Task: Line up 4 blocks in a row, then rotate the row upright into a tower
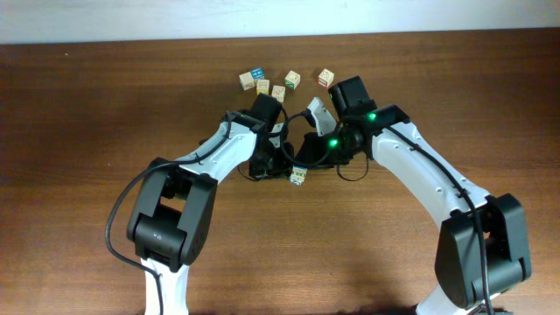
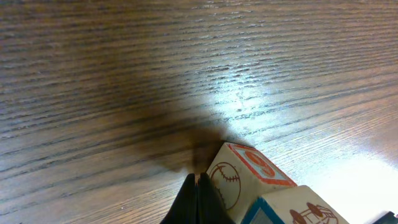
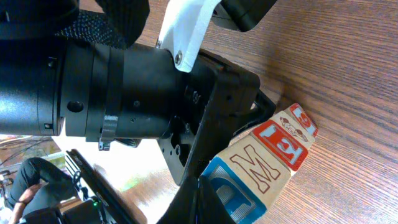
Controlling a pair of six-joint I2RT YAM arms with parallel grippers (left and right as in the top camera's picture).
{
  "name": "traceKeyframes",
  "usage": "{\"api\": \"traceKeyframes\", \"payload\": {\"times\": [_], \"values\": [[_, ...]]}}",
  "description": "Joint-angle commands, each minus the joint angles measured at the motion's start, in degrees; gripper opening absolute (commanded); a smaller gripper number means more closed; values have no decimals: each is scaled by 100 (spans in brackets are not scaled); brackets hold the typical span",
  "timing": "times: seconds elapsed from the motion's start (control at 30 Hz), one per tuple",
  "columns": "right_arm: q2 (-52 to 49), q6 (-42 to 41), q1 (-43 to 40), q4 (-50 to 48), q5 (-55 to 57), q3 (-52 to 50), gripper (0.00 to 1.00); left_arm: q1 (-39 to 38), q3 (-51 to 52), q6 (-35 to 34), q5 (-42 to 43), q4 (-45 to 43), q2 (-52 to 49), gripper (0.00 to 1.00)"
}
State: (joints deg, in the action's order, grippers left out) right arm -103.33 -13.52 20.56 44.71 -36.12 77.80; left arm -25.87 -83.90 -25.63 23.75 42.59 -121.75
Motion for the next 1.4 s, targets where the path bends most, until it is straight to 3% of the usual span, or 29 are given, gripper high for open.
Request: {"api": "traceKeyframes", "payload": {"times": [0.0, 0.43, 0.63, 1.37], "values": [[-225, -33, 44, 46, 380, -160, 4, 195, -46, -70, 321, -13, -50, 0], [-223, -50, 44, 50, 435, -160, 4, 1567, -46, 17, 39, 15, -50, 0], [-223, -31, 44, 396, 334, 199, 4, 1578, -46, 42, 39, 11, -48, 0], [-223, -50, 44, 267, 332, 581, 4, 1578, -46, 42, -111, 13, -48, 0]]}}
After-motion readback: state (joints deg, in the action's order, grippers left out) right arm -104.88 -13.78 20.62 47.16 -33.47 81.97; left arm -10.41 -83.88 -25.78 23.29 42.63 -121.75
